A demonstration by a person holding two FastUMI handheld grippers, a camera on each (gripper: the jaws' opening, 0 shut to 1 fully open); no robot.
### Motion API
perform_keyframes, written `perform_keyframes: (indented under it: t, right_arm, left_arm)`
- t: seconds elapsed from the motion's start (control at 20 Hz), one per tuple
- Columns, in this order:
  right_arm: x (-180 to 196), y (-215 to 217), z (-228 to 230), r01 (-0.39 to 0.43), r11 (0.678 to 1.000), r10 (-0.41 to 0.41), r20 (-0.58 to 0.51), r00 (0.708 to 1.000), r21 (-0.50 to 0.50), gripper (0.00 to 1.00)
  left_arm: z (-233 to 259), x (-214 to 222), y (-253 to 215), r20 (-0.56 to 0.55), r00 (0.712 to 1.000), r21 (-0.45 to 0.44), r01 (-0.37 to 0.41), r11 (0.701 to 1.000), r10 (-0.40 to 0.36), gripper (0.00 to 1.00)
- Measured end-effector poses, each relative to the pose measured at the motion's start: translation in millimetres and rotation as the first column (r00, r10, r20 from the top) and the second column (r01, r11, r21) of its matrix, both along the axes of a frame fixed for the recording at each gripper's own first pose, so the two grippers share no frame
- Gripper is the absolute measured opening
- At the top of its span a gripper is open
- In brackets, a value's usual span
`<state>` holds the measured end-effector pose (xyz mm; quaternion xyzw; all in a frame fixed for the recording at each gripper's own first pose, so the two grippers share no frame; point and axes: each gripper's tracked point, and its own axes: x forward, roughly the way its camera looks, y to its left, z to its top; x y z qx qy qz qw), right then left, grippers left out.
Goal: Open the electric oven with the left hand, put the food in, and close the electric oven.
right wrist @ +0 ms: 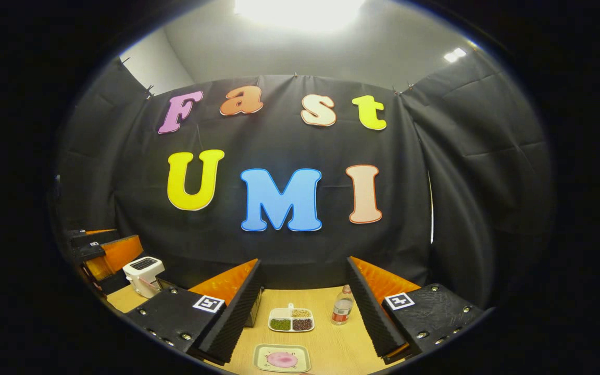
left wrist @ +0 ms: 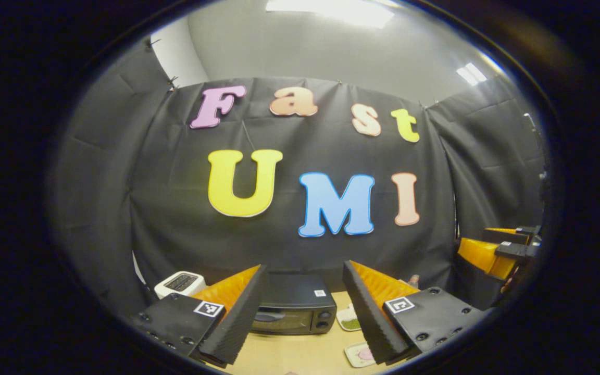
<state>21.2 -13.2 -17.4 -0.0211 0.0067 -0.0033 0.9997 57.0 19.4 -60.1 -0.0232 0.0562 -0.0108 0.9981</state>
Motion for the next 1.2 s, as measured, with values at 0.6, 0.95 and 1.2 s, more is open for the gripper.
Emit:
perform_keyframes:
  t: [0.6,0.95,1.2]
  right_arm:
    - [15,-14,-52,0.057,0.998,-0.057,-0.140,0.988,-0.001,0.96]
    - [15,-24,-76,0.118,0.993,-0.113,-0.219,0.969,0.012,0.96]
    - [18,-32,-76,0.159,0.987,-0.153,-0.227,0.962,0.008,0.96]
  left_arm:
    - [-182,102,56,-0.345,0.939,0.026,0.017,1.000,-0.007,1.00]
    - [-258,145,82,-0.454,0.891,0.032,-0.015,0.999,0.028,1.00]
    - [-276,156,84,-0.468,0.883,0.087,-0.003,0.996,0.043,1.00]
